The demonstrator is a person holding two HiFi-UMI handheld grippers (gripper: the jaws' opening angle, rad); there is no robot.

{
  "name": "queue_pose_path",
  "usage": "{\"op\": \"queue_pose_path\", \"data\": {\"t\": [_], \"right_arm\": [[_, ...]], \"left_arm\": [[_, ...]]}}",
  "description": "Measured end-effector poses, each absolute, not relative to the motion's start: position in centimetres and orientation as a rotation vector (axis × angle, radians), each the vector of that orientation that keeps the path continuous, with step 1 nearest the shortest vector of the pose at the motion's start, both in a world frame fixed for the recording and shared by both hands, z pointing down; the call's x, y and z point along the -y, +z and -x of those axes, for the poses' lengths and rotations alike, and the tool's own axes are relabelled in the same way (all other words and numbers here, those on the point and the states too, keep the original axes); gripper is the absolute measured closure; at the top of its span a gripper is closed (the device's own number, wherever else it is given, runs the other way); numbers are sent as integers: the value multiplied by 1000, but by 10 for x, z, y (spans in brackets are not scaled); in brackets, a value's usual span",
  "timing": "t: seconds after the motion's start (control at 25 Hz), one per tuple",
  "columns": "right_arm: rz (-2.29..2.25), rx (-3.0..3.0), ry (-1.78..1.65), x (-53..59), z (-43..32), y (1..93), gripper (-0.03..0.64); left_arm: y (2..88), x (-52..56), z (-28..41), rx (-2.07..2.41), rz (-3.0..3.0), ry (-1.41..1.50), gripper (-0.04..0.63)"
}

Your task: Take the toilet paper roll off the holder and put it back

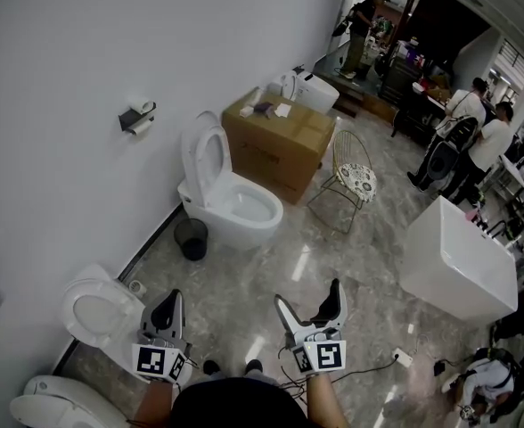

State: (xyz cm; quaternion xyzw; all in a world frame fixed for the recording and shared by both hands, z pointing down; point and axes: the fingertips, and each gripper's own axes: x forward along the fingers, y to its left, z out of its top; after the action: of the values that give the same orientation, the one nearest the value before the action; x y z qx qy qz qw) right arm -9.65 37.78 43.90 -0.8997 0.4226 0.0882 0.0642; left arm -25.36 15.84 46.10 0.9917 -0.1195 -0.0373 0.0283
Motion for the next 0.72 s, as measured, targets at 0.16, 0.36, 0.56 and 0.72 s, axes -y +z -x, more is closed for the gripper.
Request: {"op": "queue_pose_path", "data": {"t": [0.16,0.36,0.56,0.72], "right_arm": [[2731,-1246,276,-374,110,443,40],[2748,-1196,269,-375,121,449,40],[2767,-1171,262,-367,124,451,40],[2786,-1158,253,-364,116,452,40]], "left_arm": [[462,-152,261,323,-3063,-147,592],[472,-150,264,267,-3069,-114,592],[478,-141,262,227,-3061,-99,592],[476,-133,256,237,-3064,-85,592]]}}
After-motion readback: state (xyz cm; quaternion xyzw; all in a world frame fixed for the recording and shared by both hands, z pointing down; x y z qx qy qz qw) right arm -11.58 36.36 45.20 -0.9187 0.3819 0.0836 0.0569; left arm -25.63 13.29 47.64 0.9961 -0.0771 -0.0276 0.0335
